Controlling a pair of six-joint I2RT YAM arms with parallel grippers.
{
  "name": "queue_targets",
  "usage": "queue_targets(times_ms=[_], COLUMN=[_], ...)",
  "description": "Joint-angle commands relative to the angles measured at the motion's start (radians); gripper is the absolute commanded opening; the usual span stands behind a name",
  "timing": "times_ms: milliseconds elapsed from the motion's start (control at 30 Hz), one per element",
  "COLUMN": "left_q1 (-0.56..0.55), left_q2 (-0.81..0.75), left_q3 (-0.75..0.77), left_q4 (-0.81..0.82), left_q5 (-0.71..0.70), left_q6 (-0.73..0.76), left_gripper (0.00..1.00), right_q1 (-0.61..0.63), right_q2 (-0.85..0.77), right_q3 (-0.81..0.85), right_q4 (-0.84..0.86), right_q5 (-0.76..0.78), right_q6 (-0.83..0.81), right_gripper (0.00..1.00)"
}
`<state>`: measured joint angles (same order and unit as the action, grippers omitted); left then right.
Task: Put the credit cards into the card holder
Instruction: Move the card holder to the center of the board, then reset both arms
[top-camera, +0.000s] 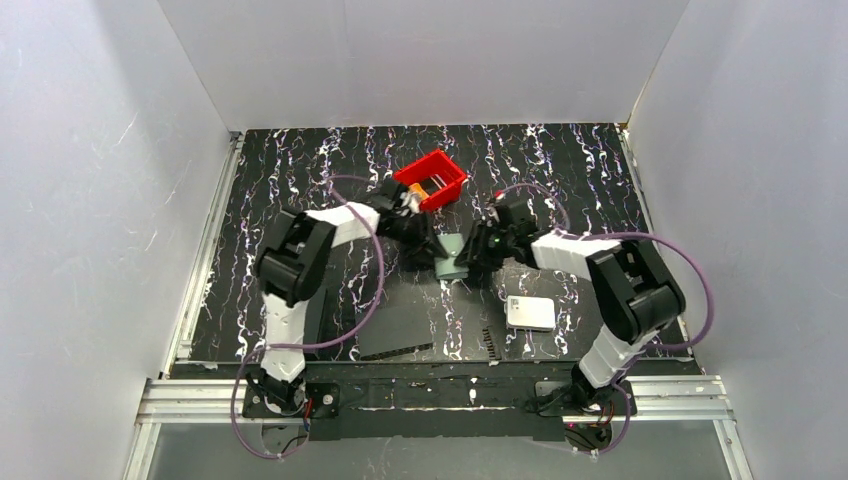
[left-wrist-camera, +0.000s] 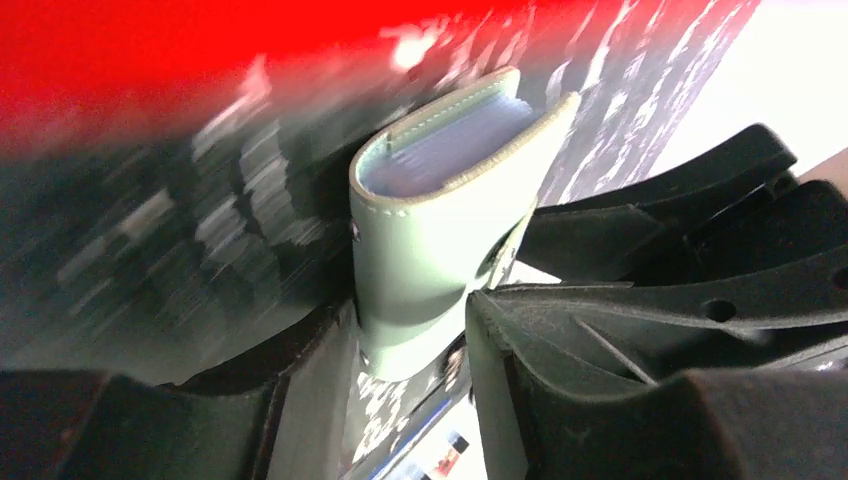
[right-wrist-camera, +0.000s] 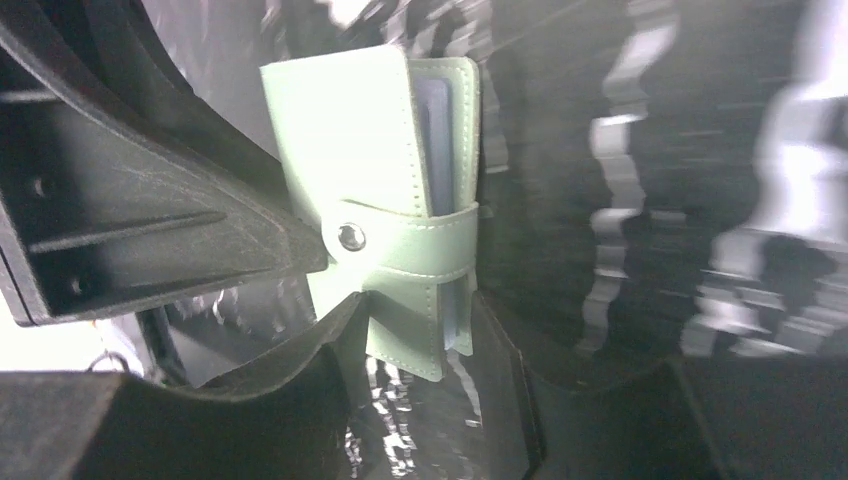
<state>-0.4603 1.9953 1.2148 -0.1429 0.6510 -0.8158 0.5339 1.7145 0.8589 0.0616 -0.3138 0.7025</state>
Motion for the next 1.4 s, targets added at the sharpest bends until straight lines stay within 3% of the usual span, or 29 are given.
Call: queue_targets(times_ms=[0,233,367,433,500,600,867,1133,1367], left_q1=[-0.145,-0.270,-0.303,-0.301,-0.293,-0.280,-0.226,-0.076,-0.004], left_q2=[0.179,0.490,0.473,0.442,0.413,0.359,0.045,-0.505,-0.913], left_q3=[0.273,0.758,0.737,0.690,0.689,0.685,0.590,0.423,0.480], left_q4=[-0.023,-0.070,0.012,0.048,0.014,-0.046,-0.283,-0.462,-0.521], left_q5=[-0.063,-0.037,-0.110,-0.124,-0.142,-0.145,-0.156,-0.200,-0.460], left_q6=[-0.022,-0.103,-0.155,-0.173,-0.137,-0.068,0.165,0.330,0.517], left_gripper=[0.41,0.43,0.46,0.48,0.52,0.56,0.70,0.77,0.93], right_q1=[-0.125,-0.356,-0.415,-0.438,-0.448,-0.494,-0.509,-0.509,-0.509], right_q2=[-0.107,-0.163,-0.214,-0.259,-0.288,-0.316,-0.515,-0.749,-0.791], right_q3=[-0.042,-0.069,-0.089,-0.127,-0.117,-0.115,-0.025,0.294,0.634], right_q4=[-0.102,-0.216,-0.258,-0.221,-0.257,-0.286,-0.464,-0.751,-0.888], right_q5=[0.116,0.151,0.177,0.165,0.188,0.186,0.252,0.379,0.575], right_q6=[-0.007,-0.078,-0.122,-0.156,-0.201,-0.235,-0.348,-0.355,-0.377], right_gripper=[0.51,0.55,0.60,0.68,0.75,0.78,0.90,0.98,0.98])
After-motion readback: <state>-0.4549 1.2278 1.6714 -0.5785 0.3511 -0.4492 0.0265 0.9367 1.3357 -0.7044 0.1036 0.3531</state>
